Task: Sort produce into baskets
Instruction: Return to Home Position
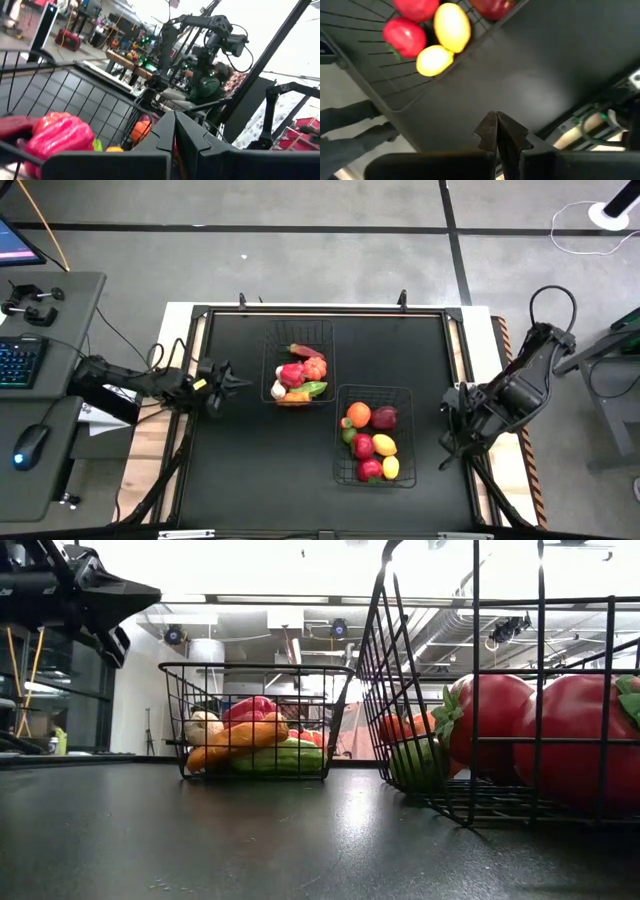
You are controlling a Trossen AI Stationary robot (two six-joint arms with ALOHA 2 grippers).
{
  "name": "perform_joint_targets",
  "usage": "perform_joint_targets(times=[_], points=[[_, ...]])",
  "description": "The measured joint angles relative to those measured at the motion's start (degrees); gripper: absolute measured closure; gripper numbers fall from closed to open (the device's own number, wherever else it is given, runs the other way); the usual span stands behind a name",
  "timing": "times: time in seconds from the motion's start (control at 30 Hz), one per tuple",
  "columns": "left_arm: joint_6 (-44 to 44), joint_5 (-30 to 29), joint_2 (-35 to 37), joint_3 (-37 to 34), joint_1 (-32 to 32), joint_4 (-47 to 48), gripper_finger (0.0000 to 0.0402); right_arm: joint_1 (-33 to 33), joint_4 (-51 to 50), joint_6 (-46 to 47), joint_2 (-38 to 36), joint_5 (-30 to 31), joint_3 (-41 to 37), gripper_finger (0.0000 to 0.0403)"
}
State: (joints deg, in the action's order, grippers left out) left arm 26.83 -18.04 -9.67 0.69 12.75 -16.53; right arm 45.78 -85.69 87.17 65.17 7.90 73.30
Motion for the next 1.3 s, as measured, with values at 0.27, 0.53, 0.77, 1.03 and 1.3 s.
perform_joint_targets(times=[0.27, 0.53, 0.77, 1.03, 1.3], points=[[1.9, 0.0, 0.0, 0.0, 0.0, 1.9, 0.0401, 5.0, 2.2, 3.8, -8.3, 8.9, -6.2, 0.0403], [2.0, -0.1, 0.0, 0.0, 0.0, 2.0, 0.0401, 9.3, 27.9, 1.0, -23.4, 20.6, -30.4, 0.0403], [2.0, -0.2, 0.0, 0.0, 0.0, 2.0, 0.0401, 3.9, 58.2, -23.1, -32.8, 31.4, -45.6, 0.0403], [1.9, -0.1, 0.0, 0.0, 0.0, 2.0, 0.0401, -13.3, 65.1, -51.8, -49.2, 23.5, -47.6, 0.0403], [1.9, -0.2, 0.0, 0.0, 0.0, 2.0, 0.0401, -23.8, 64.9, -66.4, -61.8, 18.4, -50.1, 0.0403]])
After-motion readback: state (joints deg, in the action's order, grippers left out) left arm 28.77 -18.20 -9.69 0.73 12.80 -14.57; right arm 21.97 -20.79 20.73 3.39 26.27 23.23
